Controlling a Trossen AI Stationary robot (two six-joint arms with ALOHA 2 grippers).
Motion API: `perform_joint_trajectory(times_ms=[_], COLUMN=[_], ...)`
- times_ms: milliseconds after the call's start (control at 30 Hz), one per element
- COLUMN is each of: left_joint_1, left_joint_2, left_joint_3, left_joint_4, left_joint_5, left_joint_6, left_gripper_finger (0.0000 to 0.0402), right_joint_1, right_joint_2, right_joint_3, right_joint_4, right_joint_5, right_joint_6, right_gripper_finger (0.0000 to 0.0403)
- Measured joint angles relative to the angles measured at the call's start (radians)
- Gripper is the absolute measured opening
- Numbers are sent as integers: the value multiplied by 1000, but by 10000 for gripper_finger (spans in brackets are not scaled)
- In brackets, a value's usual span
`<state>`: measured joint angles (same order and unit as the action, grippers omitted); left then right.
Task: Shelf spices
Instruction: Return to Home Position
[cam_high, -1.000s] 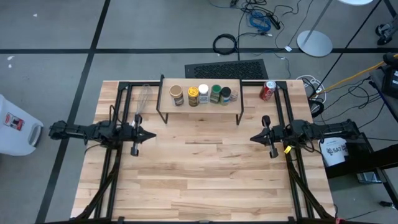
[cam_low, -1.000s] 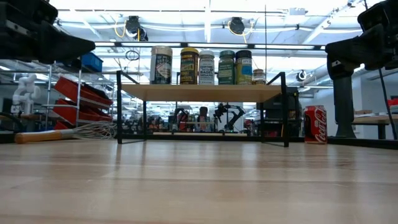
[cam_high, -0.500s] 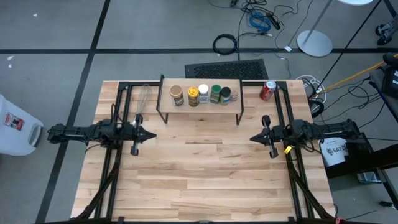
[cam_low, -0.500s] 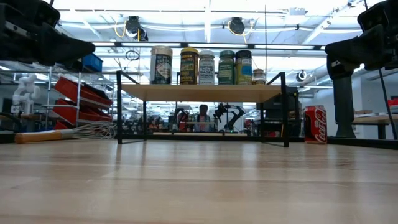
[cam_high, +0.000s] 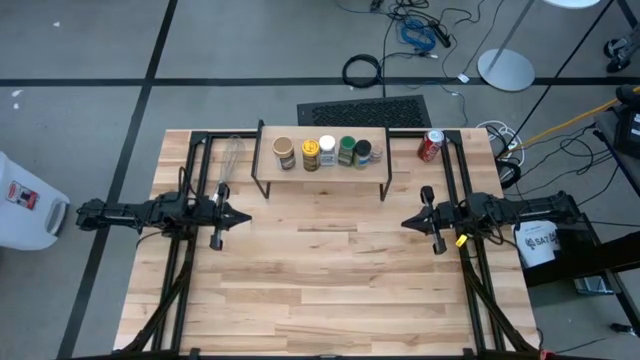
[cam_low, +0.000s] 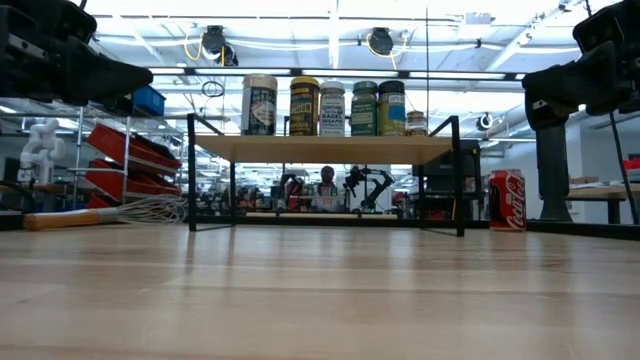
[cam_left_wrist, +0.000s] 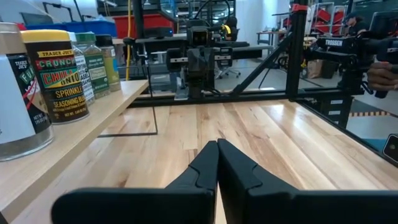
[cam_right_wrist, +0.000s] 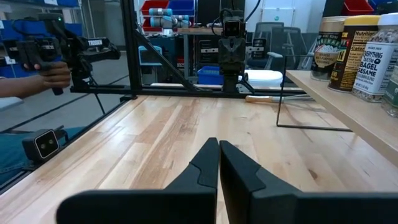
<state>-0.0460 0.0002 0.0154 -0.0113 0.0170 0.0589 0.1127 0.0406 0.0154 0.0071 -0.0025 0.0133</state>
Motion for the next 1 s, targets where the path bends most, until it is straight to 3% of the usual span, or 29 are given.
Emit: perform_joint_trajectory(times_ms=[1000], left_joint_1=[0], left_joint_2=[0], left_joint_3=[-1], left_joint_4=[2], left_joint_5=[8], left_joint_6=[0], left_gripper_finger=[13], right_joint_1=[0], right_joint_2=[-33], right_joint_3=[0], right_joint_4=[5], right_joint_5=[27], right_joint_6=[-25], right_gripper_finger=[0])
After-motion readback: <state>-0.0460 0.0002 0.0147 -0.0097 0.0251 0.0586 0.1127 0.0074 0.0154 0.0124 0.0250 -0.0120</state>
